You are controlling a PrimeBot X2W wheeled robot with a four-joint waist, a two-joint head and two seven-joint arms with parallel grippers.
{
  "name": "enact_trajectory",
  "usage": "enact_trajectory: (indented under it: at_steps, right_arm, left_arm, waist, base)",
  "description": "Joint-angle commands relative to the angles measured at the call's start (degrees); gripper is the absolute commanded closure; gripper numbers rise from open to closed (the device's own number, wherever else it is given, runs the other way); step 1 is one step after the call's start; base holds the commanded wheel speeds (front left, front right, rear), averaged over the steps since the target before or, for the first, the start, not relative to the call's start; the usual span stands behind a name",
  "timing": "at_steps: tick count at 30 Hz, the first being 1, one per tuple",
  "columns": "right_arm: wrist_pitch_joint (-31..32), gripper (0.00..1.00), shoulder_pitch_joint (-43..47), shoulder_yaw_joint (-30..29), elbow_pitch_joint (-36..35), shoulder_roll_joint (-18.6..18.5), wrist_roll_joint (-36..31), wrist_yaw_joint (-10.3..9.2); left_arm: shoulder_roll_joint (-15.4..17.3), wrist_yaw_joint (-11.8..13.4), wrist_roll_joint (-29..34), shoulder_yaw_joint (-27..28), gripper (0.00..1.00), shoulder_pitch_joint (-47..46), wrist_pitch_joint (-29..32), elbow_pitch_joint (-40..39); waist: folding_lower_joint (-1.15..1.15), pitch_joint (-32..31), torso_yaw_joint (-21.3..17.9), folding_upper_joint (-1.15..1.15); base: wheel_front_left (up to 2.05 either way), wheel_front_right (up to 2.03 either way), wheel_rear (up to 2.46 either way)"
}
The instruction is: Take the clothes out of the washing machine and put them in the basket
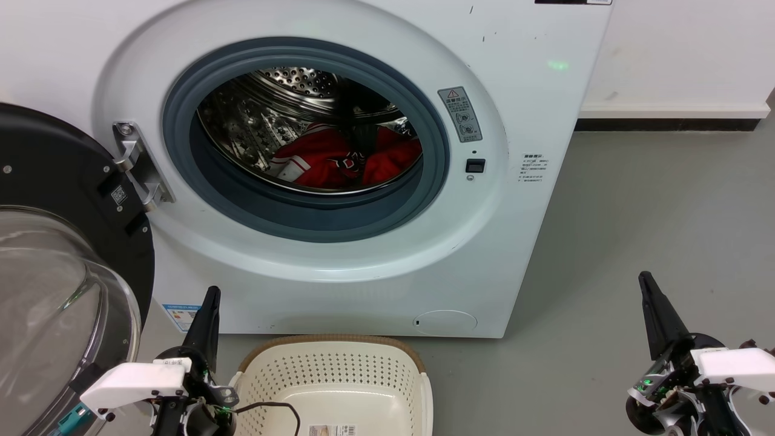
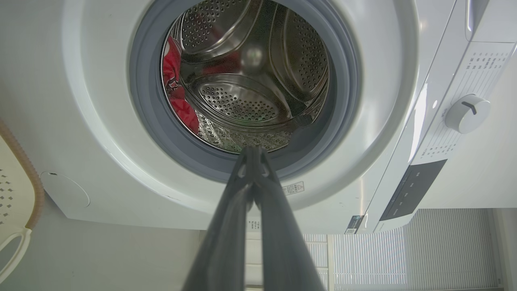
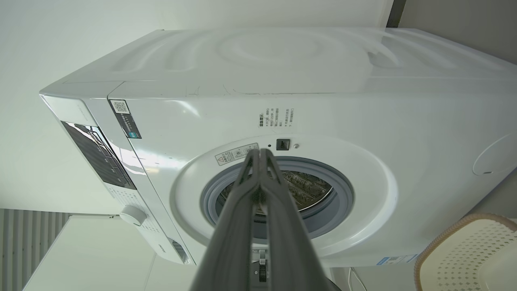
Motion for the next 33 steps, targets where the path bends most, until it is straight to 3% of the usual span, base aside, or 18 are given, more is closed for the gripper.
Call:
enact_trajectory:
  at_steps: [1,16,17,25,33]
  right_arm:
    - [0.0,1.0,-0.8,0.0,0.0,-0.3,0.1,0.0]
    - [0.0,1.0,-0.8,0.0,0.0,-0.3,0.1,0.0]
    - [0.0,0.0,0.0,0.0,0.0,0.0,0.0,0.0]
    - [-1.5,0.0,1.8,0.0,0.5,0.2,-1.3,0.0]
    - [-3.7,0.0,2.8,-0.9,-2.1,0.1,-10.6,0.0]
  left_arm:
    - [-0.1,-0.1,0.0,0.1,1.0,-0.3,0.0,-0.1]
    - [-0.1,-0.1,0.0,0.1,1.0,-0.3,0.0,-0.1]
    - [0.0,0.0,0.0,0.0,0.0,0.0,0.0,0.0]
    - [-0.1,0.0,0.9,-0.7,0.0,1.5,-1.5,0.4]
    - [-0.1,1.7,9.7,-0.9,0.0,1.8,-3.8,-2.4]
  waist:
    - [0.0,0.0,0.0,0.0]
    - [0.0,0.0,0.0,0.0]
    - [0.0,0.0,0.0,0.0]
    - [0.0,0.0,0.0,0.0]
    - [0.0,0.1,0.0,0.0]
  base:
    - [0.0,0.0,0.0]
    - [0.0,0.0,0.0]
    - [0.0,0.0,0.0]
    - [0.0,0.0,0.0]
    - [0.0,0.0,0.0]
